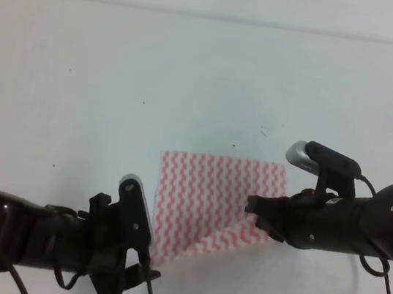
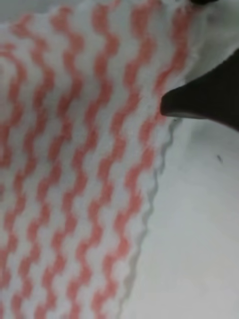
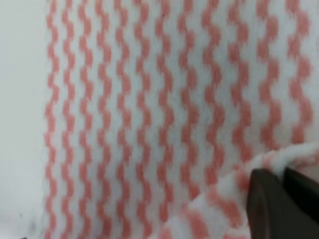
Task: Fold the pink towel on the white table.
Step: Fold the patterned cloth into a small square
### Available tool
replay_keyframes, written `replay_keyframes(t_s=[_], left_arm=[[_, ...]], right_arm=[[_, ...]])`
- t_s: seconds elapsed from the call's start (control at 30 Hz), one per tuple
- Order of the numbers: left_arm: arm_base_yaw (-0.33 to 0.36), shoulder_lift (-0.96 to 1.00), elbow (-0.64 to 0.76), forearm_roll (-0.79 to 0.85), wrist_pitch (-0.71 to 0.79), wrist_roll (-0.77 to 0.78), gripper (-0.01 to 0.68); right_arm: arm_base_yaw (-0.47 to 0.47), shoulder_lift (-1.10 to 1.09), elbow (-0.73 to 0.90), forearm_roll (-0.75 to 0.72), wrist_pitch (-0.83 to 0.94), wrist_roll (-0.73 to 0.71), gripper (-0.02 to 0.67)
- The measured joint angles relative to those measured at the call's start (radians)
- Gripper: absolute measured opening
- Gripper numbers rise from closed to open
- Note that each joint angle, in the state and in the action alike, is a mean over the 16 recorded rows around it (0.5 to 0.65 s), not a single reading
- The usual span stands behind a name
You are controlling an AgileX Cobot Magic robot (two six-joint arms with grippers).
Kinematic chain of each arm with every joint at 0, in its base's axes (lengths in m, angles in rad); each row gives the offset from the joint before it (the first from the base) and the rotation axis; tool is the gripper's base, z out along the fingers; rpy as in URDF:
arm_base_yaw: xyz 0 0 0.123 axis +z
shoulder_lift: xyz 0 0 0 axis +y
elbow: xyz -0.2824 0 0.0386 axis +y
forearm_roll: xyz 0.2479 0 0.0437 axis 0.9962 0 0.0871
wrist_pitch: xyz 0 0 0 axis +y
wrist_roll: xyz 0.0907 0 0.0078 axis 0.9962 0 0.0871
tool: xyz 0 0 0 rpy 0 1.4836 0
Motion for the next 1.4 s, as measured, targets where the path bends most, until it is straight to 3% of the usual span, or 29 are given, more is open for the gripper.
replay_keyframes(t_s=[0.2,0.7,1.4], left_arm=[[-0.001,0.02,0.001,-0.028,-0.019,0.029,0.319],[-0.001,-0.007,-0.006,-0.074,-0.008,0.03,0.021],[-0.001,-0.016,-0.124,-0.088,-0.103,-0.026,-0.003]], right_arm=[[0.0,0.0,0.0,0.0,-0.001,0.0,-0.016],[0.0,0.0,0.0,-0.003,-0.003,-0.001,-0.016],[0.0,0.001,0.0,-0.002,-0.042,0.0,-0.016]])
